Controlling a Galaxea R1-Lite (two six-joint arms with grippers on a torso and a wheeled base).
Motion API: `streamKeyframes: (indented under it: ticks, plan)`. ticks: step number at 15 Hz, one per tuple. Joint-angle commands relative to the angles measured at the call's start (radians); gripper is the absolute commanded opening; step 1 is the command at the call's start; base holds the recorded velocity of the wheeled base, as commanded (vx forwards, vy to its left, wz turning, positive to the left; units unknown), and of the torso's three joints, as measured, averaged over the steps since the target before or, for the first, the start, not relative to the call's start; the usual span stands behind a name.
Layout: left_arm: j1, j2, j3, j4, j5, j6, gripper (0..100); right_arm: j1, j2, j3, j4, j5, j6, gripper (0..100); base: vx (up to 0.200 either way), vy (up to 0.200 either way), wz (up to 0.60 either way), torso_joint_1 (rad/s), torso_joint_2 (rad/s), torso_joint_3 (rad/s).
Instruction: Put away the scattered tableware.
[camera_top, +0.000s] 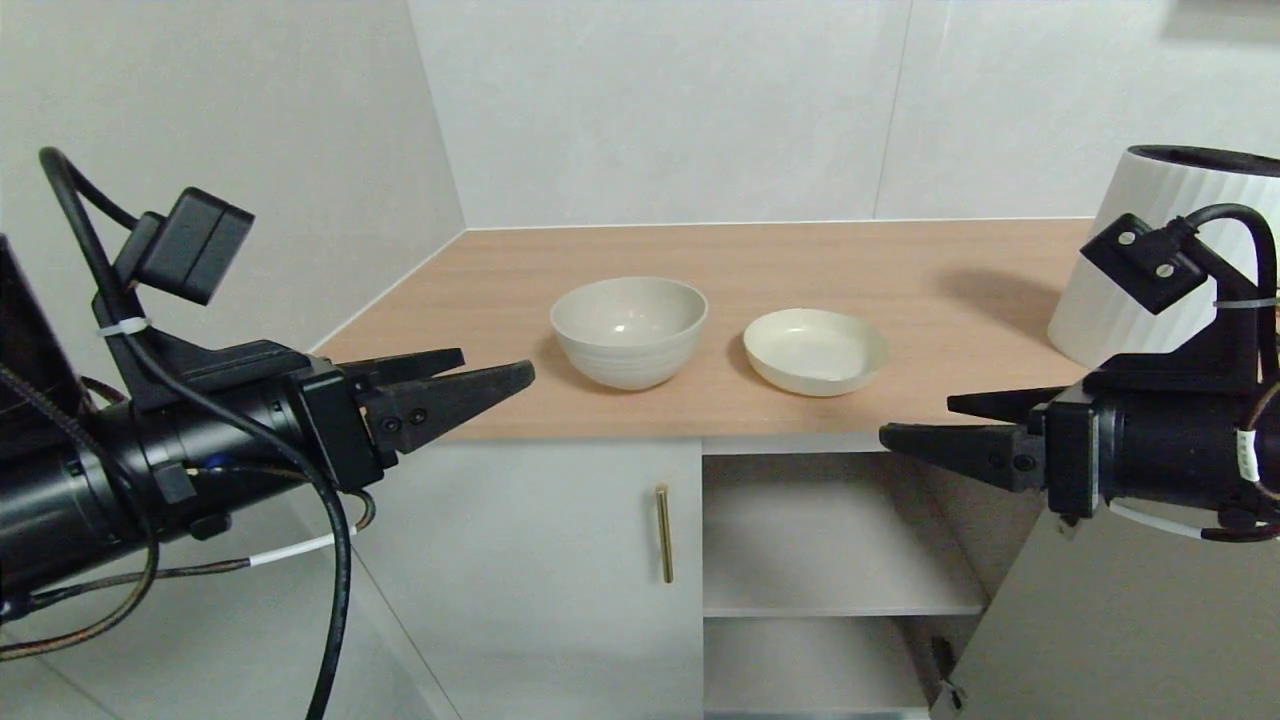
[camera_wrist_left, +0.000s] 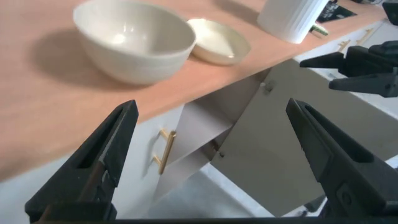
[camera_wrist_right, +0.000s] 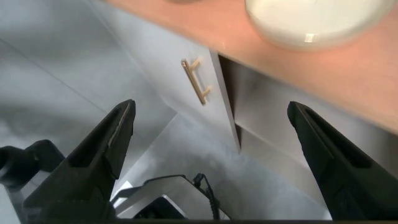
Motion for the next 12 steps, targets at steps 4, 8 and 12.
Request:
streamKeyframes:
  ticks: [4,8,12]
  plan:
    - [0.002,0.003,0.0,-0.001,0.0,-0.001,100,0.001,0.005,0.0,-0.001,0.002,0.0,100,0.0,0.0,0.0,0.187,-0.48,-0.289]
    - [0.002,0.003,0.0,-0.002,-0.002,-0.001,100,-0.001,0.023,-0.002,-0.015,0.0,0.0,100,0.0,0.0,0.0,0.187,-0.46,-0.256]
    - [0.002,0.022,-0.132,0.047,-0.005,-0.001,100,-0.003,0.109,-0.077,-0.075,-0.02,0.004,100,0.0,0.0,0.0,0.037,-0.08,-0.043]
